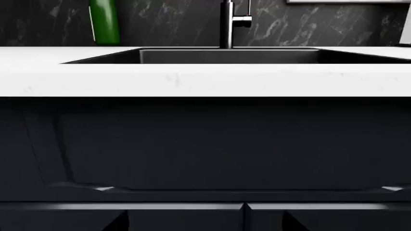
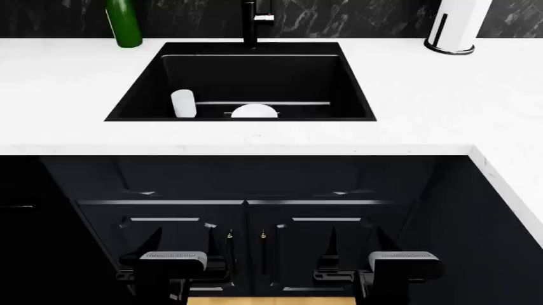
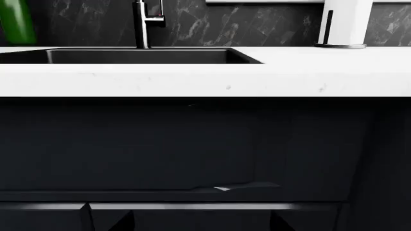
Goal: Pick the cup and bowl from the sink and place them on the counter for drying.
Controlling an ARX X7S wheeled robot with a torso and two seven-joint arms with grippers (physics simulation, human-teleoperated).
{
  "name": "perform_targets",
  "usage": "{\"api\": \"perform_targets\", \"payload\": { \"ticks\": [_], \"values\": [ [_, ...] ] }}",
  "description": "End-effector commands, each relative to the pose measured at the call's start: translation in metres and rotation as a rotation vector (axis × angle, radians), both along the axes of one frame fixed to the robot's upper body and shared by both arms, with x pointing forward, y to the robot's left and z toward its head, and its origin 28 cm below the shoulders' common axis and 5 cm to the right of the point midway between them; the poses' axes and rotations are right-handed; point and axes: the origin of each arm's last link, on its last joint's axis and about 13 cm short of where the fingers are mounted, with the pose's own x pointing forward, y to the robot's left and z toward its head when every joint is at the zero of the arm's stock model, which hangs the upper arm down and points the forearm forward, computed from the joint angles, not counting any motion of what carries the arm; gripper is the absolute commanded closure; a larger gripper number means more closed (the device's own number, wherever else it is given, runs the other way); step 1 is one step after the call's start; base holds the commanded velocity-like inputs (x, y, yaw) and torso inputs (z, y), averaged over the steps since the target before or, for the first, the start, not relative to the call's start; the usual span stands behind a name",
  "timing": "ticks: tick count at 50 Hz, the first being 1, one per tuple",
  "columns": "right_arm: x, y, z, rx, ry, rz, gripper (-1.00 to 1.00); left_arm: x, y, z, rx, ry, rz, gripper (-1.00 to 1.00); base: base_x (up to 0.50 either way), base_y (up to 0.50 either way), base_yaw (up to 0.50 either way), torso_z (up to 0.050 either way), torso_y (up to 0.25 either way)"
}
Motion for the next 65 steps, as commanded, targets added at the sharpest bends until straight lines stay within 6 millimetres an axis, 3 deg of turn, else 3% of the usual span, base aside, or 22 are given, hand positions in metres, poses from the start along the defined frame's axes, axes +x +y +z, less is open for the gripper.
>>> {"api": "perform_targets", "payload": {
  "ticks": [1, 22, 65],
  "values": [
    [0.0001, 0.0011, -0.0007, -0.008, 0.007, -0.001, -1.00, -0.0006, 0.0016, -0.0002, 0.021, -0.002, 0.006, -1.00, 0.00, 0.00, 0.00, 0.000, 0.000],
    [0.0006, 0.0013, -0.0016, -0.030, 0.011, -0.006, -1.00, -0.0016, 0.0012, 0.0005, 0.001, -0.031, -0.006, -1.00, 0.00, 0.00, 0.00, 0.001, 0.000],
    [0.0013, 0.0023, -0.0039, -0.037, 0.031, 0.003, -1.00, -0.0018, 0.0008, 0.0006, 0.011, -0.036, -0.022, -1.00, 0.00, 0.00, 0.00, 0.050, 0.000]
  ]
}}
